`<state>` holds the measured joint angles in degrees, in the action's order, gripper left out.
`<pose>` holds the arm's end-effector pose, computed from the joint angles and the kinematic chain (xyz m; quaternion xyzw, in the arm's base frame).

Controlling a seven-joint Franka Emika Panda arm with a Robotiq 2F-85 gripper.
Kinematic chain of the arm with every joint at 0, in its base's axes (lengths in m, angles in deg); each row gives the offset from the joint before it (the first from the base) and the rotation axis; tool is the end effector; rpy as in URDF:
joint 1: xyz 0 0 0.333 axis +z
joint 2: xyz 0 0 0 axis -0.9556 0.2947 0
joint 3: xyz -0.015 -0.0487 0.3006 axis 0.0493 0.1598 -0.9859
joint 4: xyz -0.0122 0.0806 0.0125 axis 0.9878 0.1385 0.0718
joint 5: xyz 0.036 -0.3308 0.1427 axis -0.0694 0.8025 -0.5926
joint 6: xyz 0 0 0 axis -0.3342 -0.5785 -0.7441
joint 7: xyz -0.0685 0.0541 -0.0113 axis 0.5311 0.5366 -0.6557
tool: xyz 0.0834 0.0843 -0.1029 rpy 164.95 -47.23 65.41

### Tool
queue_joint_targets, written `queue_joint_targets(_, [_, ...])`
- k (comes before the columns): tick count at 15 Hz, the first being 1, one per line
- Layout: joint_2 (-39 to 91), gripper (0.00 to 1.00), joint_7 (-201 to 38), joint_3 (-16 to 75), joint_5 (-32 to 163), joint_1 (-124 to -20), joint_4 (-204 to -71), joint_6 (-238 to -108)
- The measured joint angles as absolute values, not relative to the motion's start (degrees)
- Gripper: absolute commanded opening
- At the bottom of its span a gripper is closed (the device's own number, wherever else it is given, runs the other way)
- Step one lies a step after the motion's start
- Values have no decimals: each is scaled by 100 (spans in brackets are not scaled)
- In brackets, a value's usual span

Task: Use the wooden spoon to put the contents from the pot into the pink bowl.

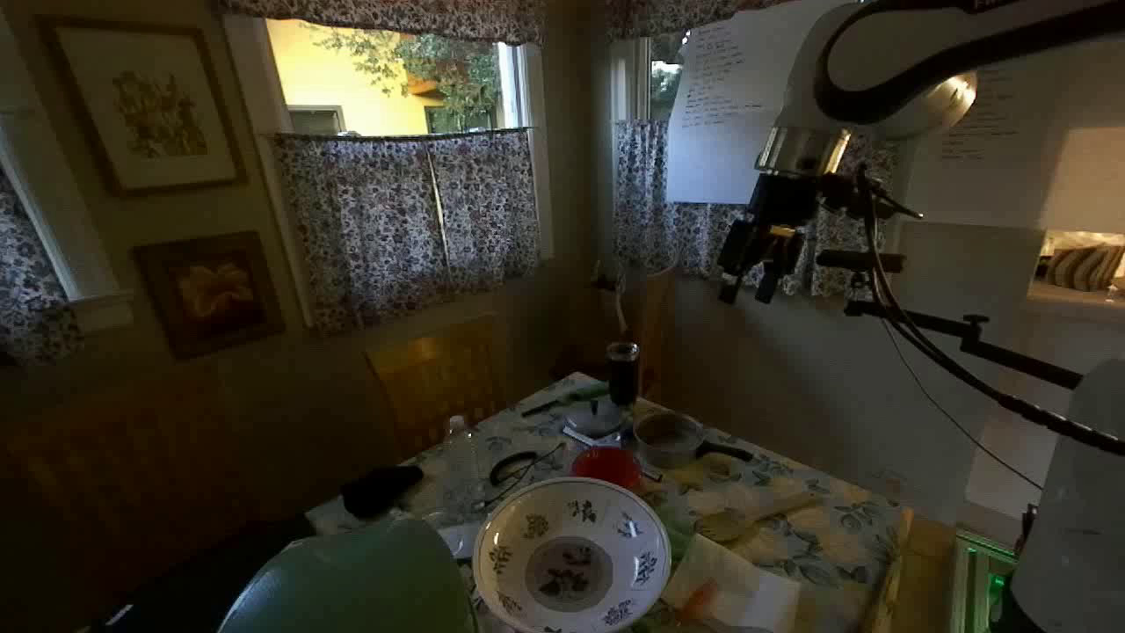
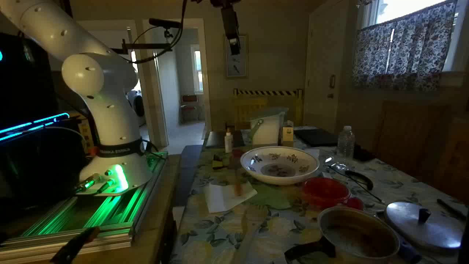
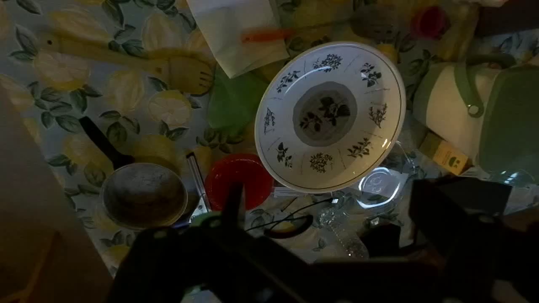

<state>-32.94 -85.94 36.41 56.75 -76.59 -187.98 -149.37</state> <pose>0.3235 -0.0769 0.4887 -0.9825 0.1238 -0.0945 0.1023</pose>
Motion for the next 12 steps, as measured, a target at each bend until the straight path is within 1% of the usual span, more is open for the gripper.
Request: queue_joint_targets(12, [-3291, 100, -8877, 3620, 5682, -7654, -18806, -14908])
